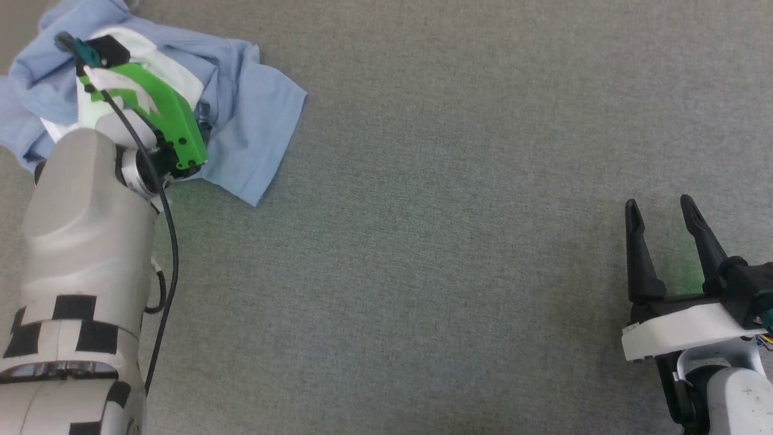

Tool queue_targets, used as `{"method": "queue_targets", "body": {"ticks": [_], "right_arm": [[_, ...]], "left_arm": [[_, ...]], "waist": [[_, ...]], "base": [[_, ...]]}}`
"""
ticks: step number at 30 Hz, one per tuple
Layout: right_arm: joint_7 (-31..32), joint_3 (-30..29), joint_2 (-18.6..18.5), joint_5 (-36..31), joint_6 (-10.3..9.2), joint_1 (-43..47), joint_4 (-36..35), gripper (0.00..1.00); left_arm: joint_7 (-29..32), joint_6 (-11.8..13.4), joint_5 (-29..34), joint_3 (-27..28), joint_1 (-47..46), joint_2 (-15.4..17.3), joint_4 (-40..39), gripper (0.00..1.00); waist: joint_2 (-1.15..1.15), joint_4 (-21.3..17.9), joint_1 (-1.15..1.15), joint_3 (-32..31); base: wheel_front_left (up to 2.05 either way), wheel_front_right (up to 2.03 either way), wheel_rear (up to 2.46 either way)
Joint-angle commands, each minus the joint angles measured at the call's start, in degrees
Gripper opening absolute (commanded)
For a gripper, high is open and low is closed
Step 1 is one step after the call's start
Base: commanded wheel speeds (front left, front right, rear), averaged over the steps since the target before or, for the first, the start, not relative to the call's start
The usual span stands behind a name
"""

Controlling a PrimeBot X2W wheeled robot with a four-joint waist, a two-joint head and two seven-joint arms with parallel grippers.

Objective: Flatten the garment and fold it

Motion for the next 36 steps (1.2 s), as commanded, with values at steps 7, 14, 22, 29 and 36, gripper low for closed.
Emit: {"method": "queue_targets", "body": {"ticks": [7,14,22,29,36], "right_arm": [[-0.08,0.31,-0.04,-0.06,0.35,-1.22,-0.12,1.0],[-1.3,1.12,-0.04,1.1,0.35,-1.85,2.22,1.0],[-4.09,2.67,-0.04,3.61,0.35,-2.36,7.37,1.0],[-6.09,3.64,-0.04,5.61,0.35,-2.09,12.1,1.0],[-7.92,4.34,-0.04,7.25,0.35,-2.15,15.77,1.0]], "left_arm": [[0.14,-1.1,-1.57,-0.91,2.16,-2.52,0.26,0.0],[-12.19,1.15,-0.79,0.94,1.2,-0.34,-4.2,0.0],[-21.34,-1.66,0.41,0.93,-2.45,3.64,-10.04,0.0],[-22.35,-4.3,1.04,-1.13,-7.27,4.99,-14.19,0.0],[-20.6,-5.81,1.14,-4.72,-8.4,3.97,-16.22,0.0]], "waist": [[-0.01,0.25,-0.01,0.9],[-0.01,0.58,-0.01,-1.87],[-0.01,0.62,-0.01,-7.79],[-0.01,0.82,-0.01,-12.58],[-0.01,-0.94,-0.01,-17.5]], "base": [[0.0,0.0,0.0],[0.0,0.0,0.0],[0.0,0.0,0.0],[0.0,0.0,0.0],[0.0,0.0,0.0]]}}
